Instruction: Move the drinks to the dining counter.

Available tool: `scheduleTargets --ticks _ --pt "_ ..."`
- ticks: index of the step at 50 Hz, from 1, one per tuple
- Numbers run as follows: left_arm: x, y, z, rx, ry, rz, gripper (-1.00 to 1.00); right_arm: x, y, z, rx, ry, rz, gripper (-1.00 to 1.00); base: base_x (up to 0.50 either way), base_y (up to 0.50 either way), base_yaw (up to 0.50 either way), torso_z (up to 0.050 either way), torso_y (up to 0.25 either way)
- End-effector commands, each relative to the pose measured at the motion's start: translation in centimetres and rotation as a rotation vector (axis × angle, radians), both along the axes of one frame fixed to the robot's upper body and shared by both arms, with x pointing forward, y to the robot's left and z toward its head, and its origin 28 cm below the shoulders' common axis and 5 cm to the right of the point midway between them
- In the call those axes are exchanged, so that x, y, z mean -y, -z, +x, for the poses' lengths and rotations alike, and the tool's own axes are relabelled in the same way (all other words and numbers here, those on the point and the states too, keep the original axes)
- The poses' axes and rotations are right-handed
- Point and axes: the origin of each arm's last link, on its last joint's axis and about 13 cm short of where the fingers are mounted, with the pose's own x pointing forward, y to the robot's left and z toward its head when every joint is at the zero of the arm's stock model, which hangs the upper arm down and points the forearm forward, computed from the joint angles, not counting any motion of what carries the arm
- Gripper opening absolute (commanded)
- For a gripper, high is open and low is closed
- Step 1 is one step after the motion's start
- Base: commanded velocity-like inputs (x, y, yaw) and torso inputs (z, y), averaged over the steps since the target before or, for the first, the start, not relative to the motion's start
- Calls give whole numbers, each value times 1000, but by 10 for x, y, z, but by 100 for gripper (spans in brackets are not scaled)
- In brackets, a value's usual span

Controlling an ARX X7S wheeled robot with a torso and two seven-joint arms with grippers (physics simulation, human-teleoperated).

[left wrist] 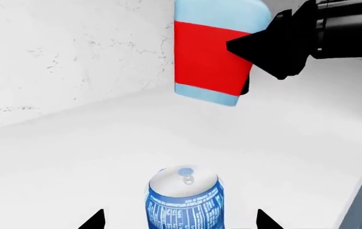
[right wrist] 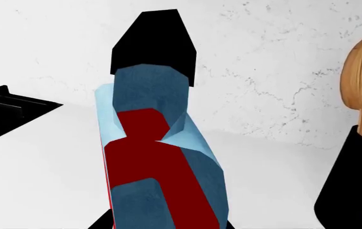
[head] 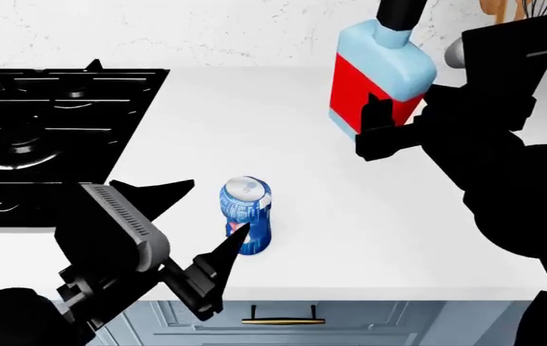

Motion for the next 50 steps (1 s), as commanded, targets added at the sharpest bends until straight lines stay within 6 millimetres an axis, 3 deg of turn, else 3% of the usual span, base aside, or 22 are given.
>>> scheduleTargets --ticks 1,36,50 --pt "3 4 8 -13 21 8 100 3 -3 1 25 26 4 -100 0 0 0 0 0" --pt "11 8 35 -64 71 2 100 3 -1 2 22 22 8 -100 0 0 0 0 1" --pt "13 19 51 -127 88 24 100 2 0 3 24 12 15 -100 0 0 0 0 1"
